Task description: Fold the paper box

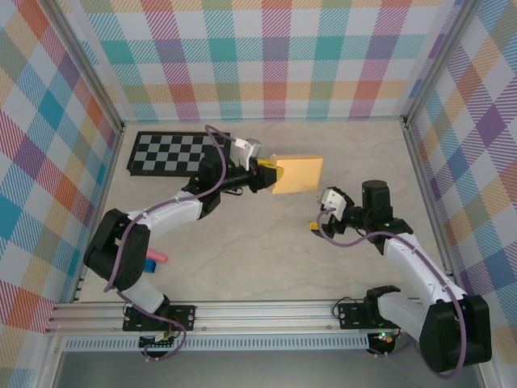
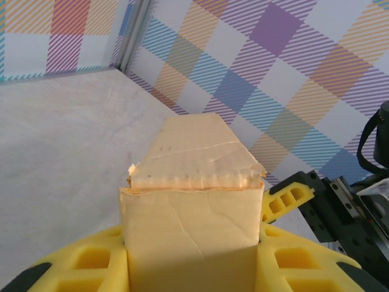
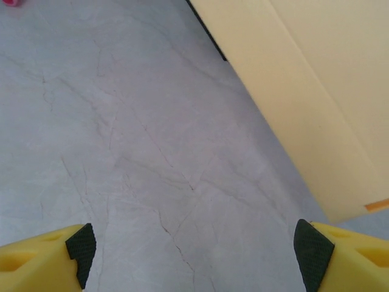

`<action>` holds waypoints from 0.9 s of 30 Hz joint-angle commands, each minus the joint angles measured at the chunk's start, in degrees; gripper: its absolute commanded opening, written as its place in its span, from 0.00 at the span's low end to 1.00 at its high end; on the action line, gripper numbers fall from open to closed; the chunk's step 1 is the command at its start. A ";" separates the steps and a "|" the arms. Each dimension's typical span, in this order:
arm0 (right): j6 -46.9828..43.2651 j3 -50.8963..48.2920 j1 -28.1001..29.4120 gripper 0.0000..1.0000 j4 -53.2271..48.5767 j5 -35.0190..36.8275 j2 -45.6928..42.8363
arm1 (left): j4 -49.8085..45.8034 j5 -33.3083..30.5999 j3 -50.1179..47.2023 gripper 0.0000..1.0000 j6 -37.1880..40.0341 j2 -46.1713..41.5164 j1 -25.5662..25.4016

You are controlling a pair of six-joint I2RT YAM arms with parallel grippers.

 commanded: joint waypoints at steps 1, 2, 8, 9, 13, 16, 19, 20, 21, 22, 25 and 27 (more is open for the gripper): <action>7.87 -0.98 -0.78 0.91 7.02 6.93 -3.54 | -1.95 1.65 0.69 0.15 10.90 -1.50 -0.59; 11.41 -0.94 -1.45 1.00 9.60 9.91 -4.31 | -5.19 1.94 0.32 0.15 16.91 -2.07 -1.00; 43.66 8.31 -8.00 1.00 5.89 21.22 -0.65 | -22.08 -3.54 -4.13 0.17 65.57 -3.41 -6.28; 51.26 12.30 -8.19 1.00 1.10 25.68 1.67 | -24.74 -4.77 -4.60 0.17 73.01 -2.79 -7.24; 64.61 26.66 -9.66 1.00 -18.24 22.42 12.19 | -24.49 -15.40 -6.91 0.17 88.80 -1.43 -11.96; 69.42 33.61 -9.91 1.00 -27.80 19.07 19.48 | -19.42 -21.86 -9.98 0.21 96.39 -0.43 -14.70; 70.45 34.05 -9.95 1.00 -28.52 14.93 23.36 | -10.09 -28.34 -14.04 0.26 101.22 2.13 -16.97; 71.42 33.04 -9.94 1.00 -27.62 14.81 23.69 | -10.41 -29.07 -14.19 0.30 101.32 2.34 -17.24; 72.29 31.86 -10.00 1.00 -26.60 15.17 23.69 | -10.49 -29.56 -14.46 0.37 100.15 2.39 -17.51; 72.86 30.92 -10.09 1.00 -25.86 15.84 23.49 | -9.31 -30.07 -14.89 0.60 97.81 2.24 -17.60; 73.55 28.35 -10.19 1.00 -25.24 21.19 22.11 | -8.66 -29.55 -15.96 1.00 89.67 -1.50 -17.56; 72.72 26.22 -10.62 1.00 -24.51 25.69 20.38 | -14.04 -26.15 -15.77 1.00 84.44 -6.75 -16.96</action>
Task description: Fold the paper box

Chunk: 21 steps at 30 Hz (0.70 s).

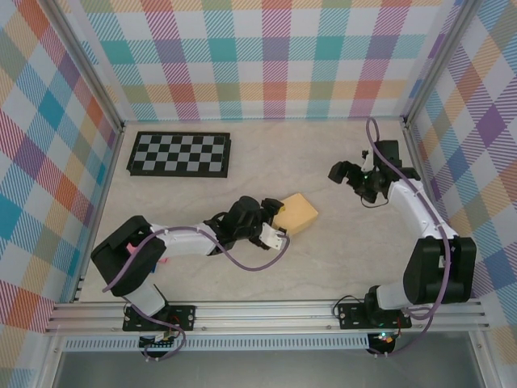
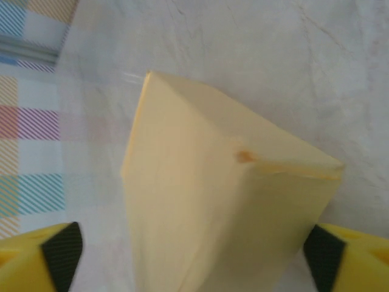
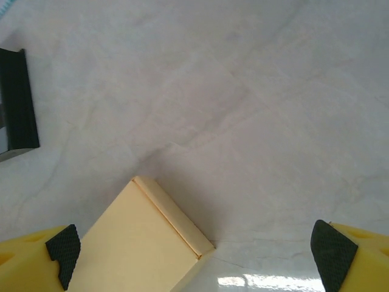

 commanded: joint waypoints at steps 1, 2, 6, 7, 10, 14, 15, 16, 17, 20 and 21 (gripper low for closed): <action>0.83 -2.99 -0.93 1.00 0.65 6.78 -4.22 | -6.33 3.00 -0.03 1.00 -9.18 -8.67 0.73; -0.91 -5.05 -0.96 1.00 2.73 8.88 -5.98 | -9.37 5.32 -0.01 1.00 -11.44 -11.48 1.33; -12.24 -16.46 -0.86 1.00 18.18 15.57 -15.04 | -23.61 10.76 1.06 1.00 -17.74 -19.10 3.96; -15.57 -20.53 -0.86 1.00 23.71 17.30 -18.17 | -24.67 11.02 0.94 1.00 -21.98 -21.11 5.40; -24.73 -30.69 -0.88 1.00 40.87 18.96 -23.66 | -18.33 7.44 -2.67 1.00 -38.31 -27.07 11.90; -27.80 -35.23 -0.86 1.00 50.63 17.75 -18.35 | -15.22 -14.22 -4.01 1.00 -63.70 -29.72 23.70; -27.90 -37.59 -0.86 1.00 56.79 16.14 -16.54 | -15.87 -15.76 -4.40 1.00 -70.51 -29.86 28.09; -26.98 -39.21 -0.86 1.00 61.78 15.86 -14.56 | -14.77 -15.03 -5.58 1.00 -74.73 -29.99 31.39; -25.80 -39.84 -0.86 1.00 65.32 16.51 -11.85 | -11.30 -12.88 -7.52 1.00 -76.67 -29.69 34.47; -23.92 -41.45 -0.86 1.00 78.08 16.19 -3.02 | -4.39 -13.29 -10.23 1.00 -72.54 -24.36 36.31; -23.85 -41.43 -0.86 1.00 81.38 15.83 0.44 | -1.61 -13.04 -10.89 1.00 -71.40 -21.53 36.90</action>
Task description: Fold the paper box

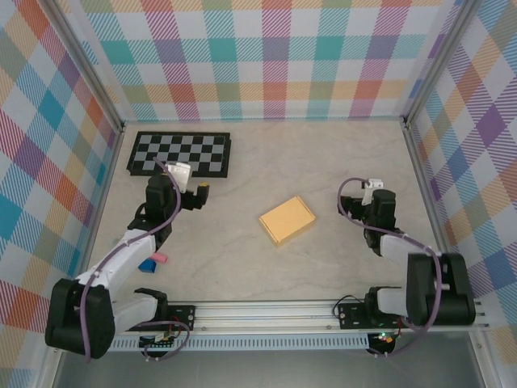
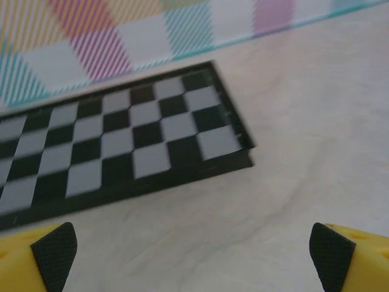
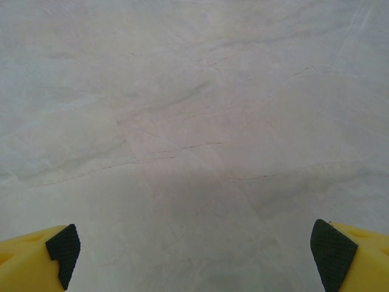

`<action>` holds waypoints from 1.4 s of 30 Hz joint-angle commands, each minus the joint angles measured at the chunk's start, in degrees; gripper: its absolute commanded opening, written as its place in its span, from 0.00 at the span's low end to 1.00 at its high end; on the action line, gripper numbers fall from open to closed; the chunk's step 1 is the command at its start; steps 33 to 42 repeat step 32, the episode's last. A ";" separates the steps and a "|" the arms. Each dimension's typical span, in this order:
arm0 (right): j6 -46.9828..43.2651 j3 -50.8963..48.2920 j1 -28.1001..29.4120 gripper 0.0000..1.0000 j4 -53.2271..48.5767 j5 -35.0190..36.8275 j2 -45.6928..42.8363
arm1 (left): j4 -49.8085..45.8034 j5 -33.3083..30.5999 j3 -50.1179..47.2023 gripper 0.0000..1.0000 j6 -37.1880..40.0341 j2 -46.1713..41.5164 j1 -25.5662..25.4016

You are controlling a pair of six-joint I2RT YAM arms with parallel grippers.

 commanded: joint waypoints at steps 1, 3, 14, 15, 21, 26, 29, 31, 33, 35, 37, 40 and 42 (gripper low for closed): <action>0.16 -0.18 -0.18 1.00 20.79 -0.87 8.57 | 10.11 -0.95 -3.03 1.00 -5.24 7.00 1.17; -0.81 1.74 0.39 1.00 20.66 -0.94 11.94 | 16.13 -1.59 -4.37 1.00 -6.15 12.95 2.34; 1.59 2.26 1.37 1.00 18.73 6.94 11.55 | 33.31 0.30 -8.60 1.00 -10.58 24.01 8.59; 1.51 2.23 1.33 1.00 18.77 6.86 11.58 | 33.96 0.38 -8.57 1.00 -10.56 23.99 8.65; 0.99 2.88 1.39 1.00 17.61 5.54 11.57 | 33.87 0.38 -8.63 1.00 -10.57 24.05 8.61; -1.14 3.82 0.82 1.00 16.10 -1.60 11.92 | 33.71 0.36 -8.61 1.00 -10.56 23.98 8.65; -1.04 3.85 0.52 1.00 16.22 -2.06 11.96 | 33.73 0.32 -8.60 1.00 -10.55 23.96 8.63; -0.95 3.69 0.35 1.00 16.38 -2.47 11.93 | 33.72 0.30 -8.60 1.00 -10.55 23.96 8.60; -0.88 3.66 0.26 1.00 16.43 -2.47 11.83 | 33.77 0.32 -8.65 1.00 -10.57 23.94 8.60; -0.88 3.66 0.26 1.00 16.43 -2.47 11.83 | 33.77 0.32 -8.65 1.00 -10.57 23.94 8.60; -0.88 3.66 0.26 1.00 16.43 -2.47 11.83 | 33.77 0.32 -8.65 1.00 -10.57 23.94 8.60; -0.88 3.66 0.26 1.00 16.43 -2.47 11.83 | 33.77 0.32 -8.65 1.00 -10.57 23.94 8.60; -0.88 3.66 0.26 1.00 16.43 -2.47 11.83 | 33.77 0.32 -8.65 1.00 -10.57 23.94 8.60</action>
